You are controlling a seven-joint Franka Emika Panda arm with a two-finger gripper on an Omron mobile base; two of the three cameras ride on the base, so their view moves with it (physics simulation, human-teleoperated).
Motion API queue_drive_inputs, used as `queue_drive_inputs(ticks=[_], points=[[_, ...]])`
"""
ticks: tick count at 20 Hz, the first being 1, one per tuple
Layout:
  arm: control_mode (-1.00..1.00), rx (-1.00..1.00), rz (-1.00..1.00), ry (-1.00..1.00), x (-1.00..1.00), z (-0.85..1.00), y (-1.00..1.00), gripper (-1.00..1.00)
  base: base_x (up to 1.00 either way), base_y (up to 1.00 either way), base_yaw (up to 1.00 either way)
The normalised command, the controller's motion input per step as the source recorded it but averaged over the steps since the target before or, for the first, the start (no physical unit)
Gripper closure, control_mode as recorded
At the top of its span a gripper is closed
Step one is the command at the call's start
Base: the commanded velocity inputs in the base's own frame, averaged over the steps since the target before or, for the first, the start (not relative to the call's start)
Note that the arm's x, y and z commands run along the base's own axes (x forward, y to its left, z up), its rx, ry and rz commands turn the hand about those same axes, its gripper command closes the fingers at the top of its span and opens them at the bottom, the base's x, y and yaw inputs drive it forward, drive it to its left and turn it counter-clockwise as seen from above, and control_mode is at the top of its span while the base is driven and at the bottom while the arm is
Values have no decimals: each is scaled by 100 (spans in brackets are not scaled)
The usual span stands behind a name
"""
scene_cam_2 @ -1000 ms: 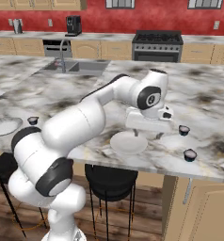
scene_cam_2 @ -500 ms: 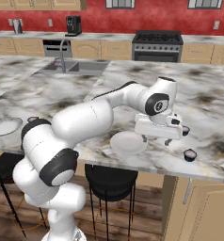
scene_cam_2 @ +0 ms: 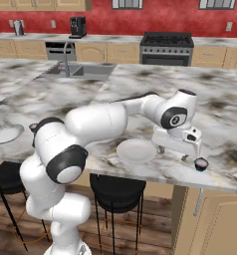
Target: Place two yogurt containers on each plate.
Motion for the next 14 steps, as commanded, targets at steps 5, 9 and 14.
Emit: queue_drive_inputs(ticks=[5, 9, 14], points=[[-100, 0, -34, 5, 28, -15, -54, -100, 0, 0, 0], [-100, 0, -24, 4, 24, -25, -65, -100, 0, 0, 0], [-100, 0, -9, 0, 38, -33, -26, -100, 0, 0, 0]])
